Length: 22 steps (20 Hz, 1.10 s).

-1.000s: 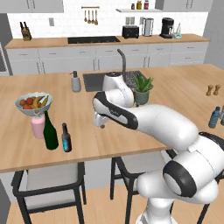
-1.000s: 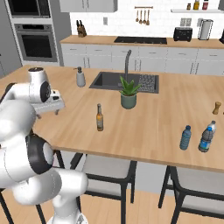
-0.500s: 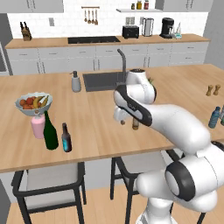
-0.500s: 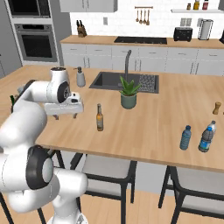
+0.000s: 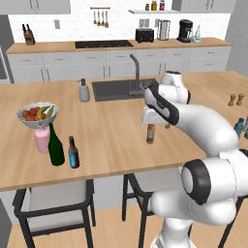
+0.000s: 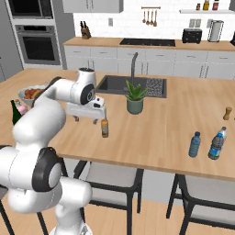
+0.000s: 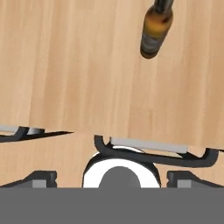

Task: Move the plastic bottles in the middle to the plastics group, and the glass bottles in the middle to the glass group.

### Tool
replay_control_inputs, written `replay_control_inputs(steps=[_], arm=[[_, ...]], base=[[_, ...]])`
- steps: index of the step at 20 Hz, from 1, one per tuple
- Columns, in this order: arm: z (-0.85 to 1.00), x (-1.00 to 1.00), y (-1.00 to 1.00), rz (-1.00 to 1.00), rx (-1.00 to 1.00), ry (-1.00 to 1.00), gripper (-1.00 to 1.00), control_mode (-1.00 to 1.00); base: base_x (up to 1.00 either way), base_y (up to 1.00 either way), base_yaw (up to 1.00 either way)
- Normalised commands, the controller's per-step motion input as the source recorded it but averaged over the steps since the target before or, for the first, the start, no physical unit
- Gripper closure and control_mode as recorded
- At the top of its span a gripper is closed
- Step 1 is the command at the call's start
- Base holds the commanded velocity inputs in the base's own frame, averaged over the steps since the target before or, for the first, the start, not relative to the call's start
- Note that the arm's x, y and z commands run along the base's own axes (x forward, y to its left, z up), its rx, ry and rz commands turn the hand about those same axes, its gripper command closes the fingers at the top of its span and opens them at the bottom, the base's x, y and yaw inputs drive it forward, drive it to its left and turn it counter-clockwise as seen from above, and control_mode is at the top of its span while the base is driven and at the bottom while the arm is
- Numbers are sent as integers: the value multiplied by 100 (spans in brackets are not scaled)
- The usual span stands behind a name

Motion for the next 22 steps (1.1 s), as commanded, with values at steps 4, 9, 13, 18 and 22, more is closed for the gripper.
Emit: replay_control_inputs(steps=[4,9,13,18,22], arm=[[7,20,-50,-19,0,2,-100,-100],[-1,37,-23,-5,0,0,-100,-100],[-10,30,2,0,0,-5,-100,-100],[-6,30,4,0,-1,-11,-100,-100],[-13,9,10,0,-5,-17,-100,-100]], base=[[0,0,0],[0,0,0],[0,0,0],[0,0,0],[0,0,0]])
